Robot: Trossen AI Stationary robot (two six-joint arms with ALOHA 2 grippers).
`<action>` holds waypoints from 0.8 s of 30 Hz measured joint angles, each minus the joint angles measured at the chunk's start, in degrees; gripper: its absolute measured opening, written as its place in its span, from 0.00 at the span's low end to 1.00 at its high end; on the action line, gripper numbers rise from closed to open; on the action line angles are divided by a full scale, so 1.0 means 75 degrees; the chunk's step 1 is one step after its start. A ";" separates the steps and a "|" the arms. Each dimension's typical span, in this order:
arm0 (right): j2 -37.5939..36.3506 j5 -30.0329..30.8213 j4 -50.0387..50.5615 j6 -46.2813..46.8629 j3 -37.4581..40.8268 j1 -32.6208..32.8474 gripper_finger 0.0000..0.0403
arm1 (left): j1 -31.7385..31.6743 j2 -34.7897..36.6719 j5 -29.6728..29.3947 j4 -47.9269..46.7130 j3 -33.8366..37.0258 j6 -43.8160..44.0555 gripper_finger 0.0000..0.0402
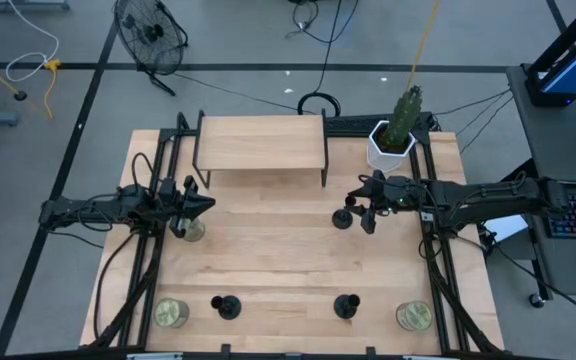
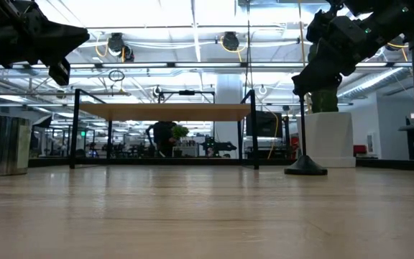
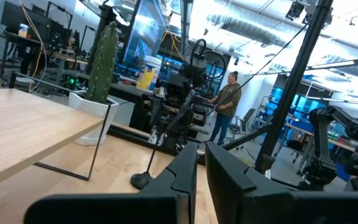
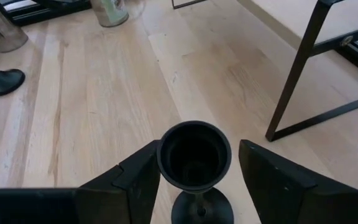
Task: Pick & Place candle stick holders
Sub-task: Put the top black candle holder on the shelf
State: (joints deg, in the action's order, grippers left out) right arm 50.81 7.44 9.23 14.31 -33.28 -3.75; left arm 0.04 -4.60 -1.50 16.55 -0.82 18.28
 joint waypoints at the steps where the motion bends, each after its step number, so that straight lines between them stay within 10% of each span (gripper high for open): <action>1: 0.0000 0.0000 0.0000 0.0000 0.0000 0.0000 0.51 | 0.0000 0.0000 0.0000 0.0000 0.0000 0.0000 0.09; 24: 0.0000 -0.0217 -0.1318 0.0330 0.0003 0.0012 0.31 | -0.0001 0.0000 0.0000 0.0001 0.0000 0.0015 0.09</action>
State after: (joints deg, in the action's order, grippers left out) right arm 50.81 5.81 -0.65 16.78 -33.26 -3.66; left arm 0.03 -4.60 -1.50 16.55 -0.82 18.39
